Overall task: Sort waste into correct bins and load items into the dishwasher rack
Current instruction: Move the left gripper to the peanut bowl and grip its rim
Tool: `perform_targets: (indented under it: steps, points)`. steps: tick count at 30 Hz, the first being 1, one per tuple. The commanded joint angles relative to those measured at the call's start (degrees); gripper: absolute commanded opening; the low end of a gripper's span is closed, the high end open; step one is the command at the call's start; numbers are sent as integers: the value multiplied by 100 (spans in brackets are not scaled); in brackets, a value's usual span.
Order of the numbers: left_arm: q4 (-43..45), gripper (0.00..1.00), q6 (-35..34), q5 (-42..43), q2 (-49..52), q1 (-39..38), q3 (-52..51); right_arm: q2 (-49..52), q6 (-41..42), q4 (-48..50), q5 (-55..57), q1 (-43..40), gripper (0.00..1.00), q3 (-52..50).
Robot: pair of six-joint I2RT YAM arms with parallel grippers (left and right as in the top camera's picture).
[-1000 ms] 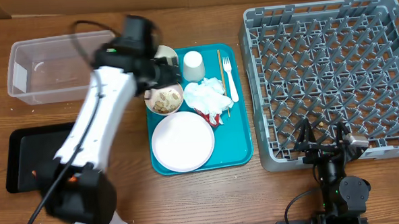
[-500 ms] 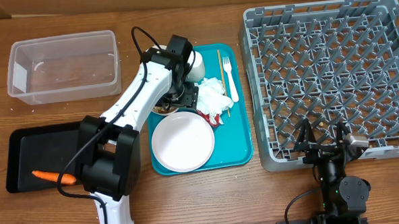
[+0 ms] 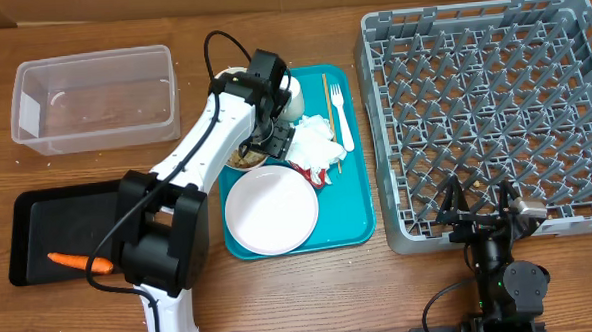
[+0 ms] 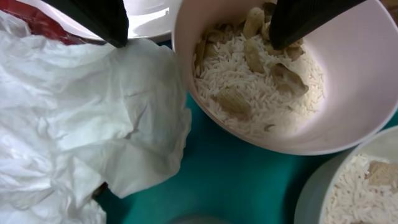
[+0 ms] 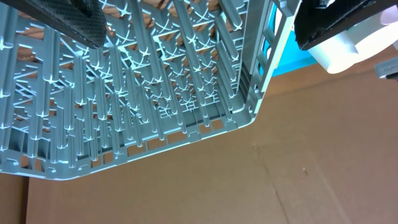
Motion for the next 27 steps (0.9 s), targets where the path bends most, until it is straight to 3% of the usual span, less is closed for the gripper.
perform_targets:
  steps: [1, 9, 23, 27]
  points:
    - [20, 70, 116, -55, 61, 9, -267, -39, -35, 35, -13, -22, 100, -59]
    - [103, 69, 114, -118, 61, 11, -474, -39, -35, 35, -13, -22, 100, -59]
    - [330, 51, 116, -140, 61, 11, -595, -39, -35, 35, -13, -22, 100, -59]
    - [332, 38, 114, -247, 61, 11, -590, -39, -35, 35, -13, -22, 100, -59]
